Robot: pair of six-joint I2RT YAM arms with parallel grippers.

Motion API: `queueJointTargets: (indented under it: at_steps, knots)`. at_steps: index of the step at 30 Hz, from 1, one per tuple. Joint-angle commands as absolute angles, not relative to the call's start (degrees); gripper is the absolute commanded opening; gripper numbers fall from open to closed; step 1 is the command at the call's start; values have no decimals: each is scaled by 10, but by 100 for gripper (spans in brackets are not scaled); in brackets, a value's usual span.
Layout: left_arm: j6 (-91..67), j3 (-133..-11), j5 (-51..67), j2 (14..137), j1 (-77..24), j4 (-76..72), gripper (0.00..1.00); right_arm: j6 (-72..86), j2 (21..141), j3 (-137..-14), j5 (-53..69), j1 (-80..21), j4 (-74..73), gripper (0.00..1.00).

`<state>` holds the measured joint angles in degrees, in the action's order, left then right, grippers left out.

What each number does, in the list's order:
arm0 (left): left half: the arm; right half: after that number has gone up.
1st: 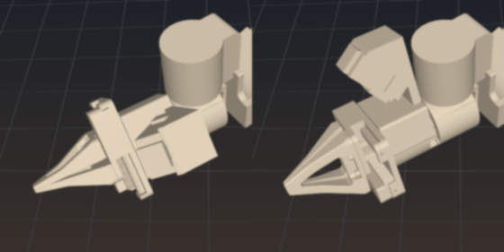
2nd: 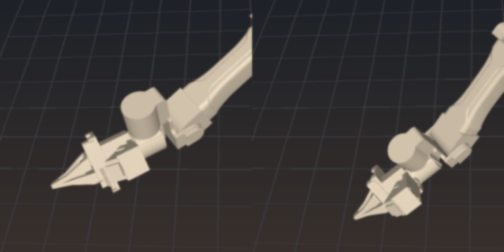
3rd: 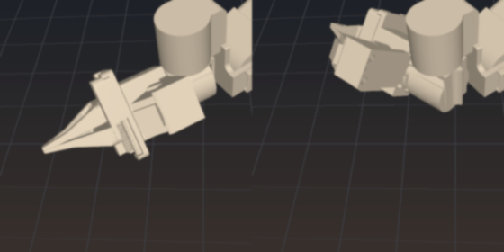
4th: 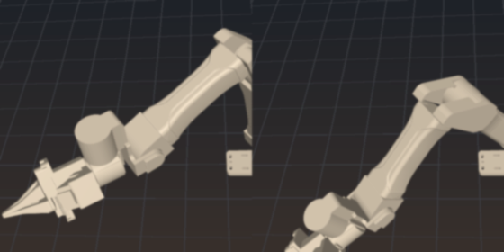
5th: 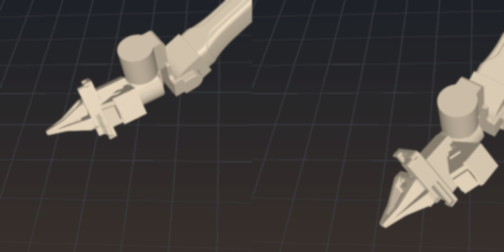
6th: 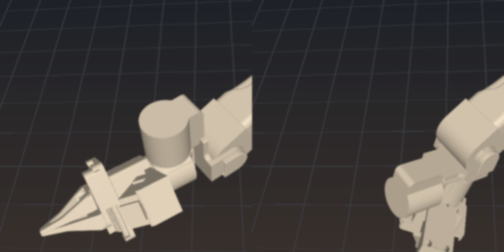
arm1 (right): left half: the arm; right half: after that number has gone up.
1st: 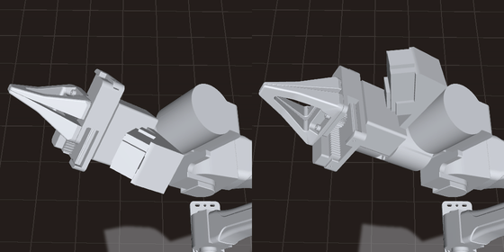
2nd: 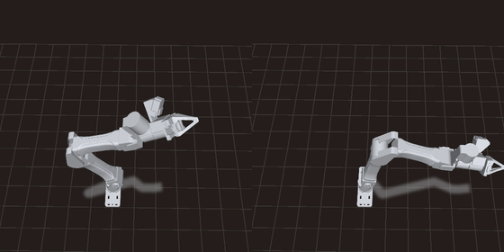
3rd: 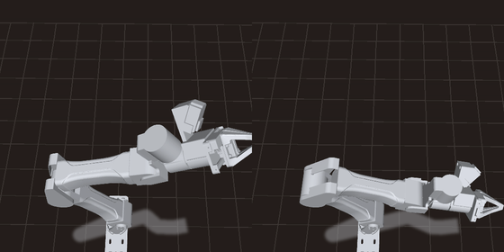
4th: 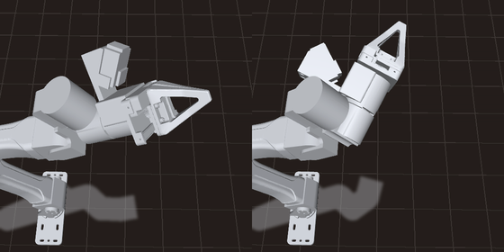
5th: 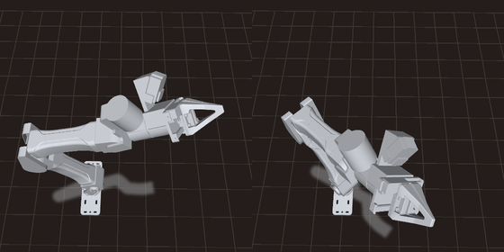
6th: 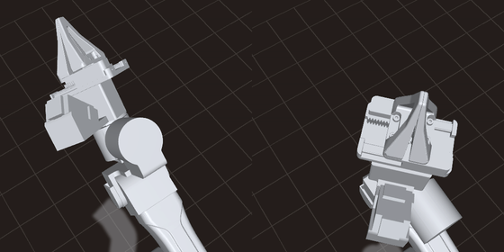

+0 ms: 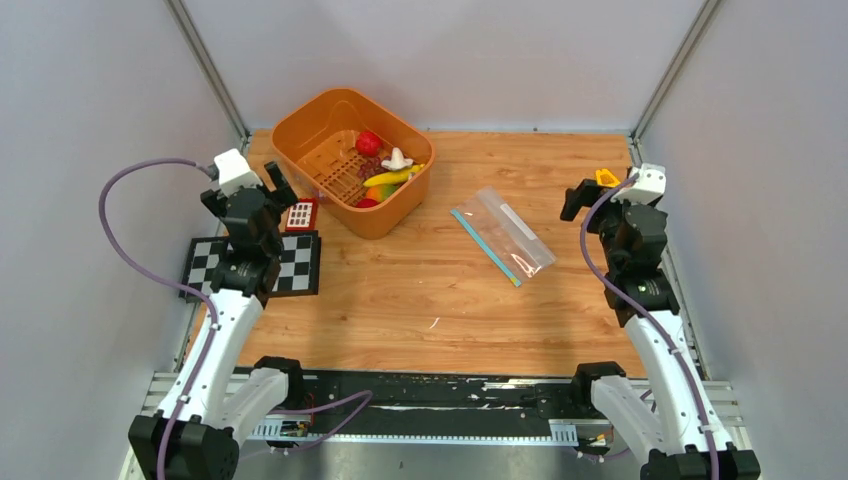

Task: Place the food in the zip-top bag and seal the zipper
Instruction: Move the bin to the center of the board.

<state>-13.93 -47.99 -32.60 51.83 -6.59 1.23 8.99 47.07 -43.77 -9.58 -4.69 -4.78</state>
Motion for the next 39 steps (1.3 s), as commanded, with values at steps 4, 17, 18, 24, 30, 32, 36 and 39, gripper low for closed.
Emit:
queueJointTargets:
  at_steps: [4,17,18,24,30,32,36,39]
  knots:
    - [-174,-451,-255,465,-63,48,100,107,461,-443,65,-48,-147,100]
    - [-272,-419,-107,380,-63,94,100,105,566,-480,261,-50,-197,81]
    - [-280,-414,-82,375,-63,92,100,102,577,-481,278,-51,-199,77]
    - [-279,-421,13,381,-63,178,100,99,624,-488,313,-76,-201,78]
    - [-243,-463,134,383,-63,128,100,110,644,-489,304,-107,-186,84]
    - [-227,-498,211,432,-64,100,100,115,654,-483,307,-114,-176,85]
    - [-190,-606,286,580,-78,116,100,115,677,-486,306,-126,-181,89]
    - [-130,-679,223,685,-127,138,100,121,688,-484,306,-128,-186,90]
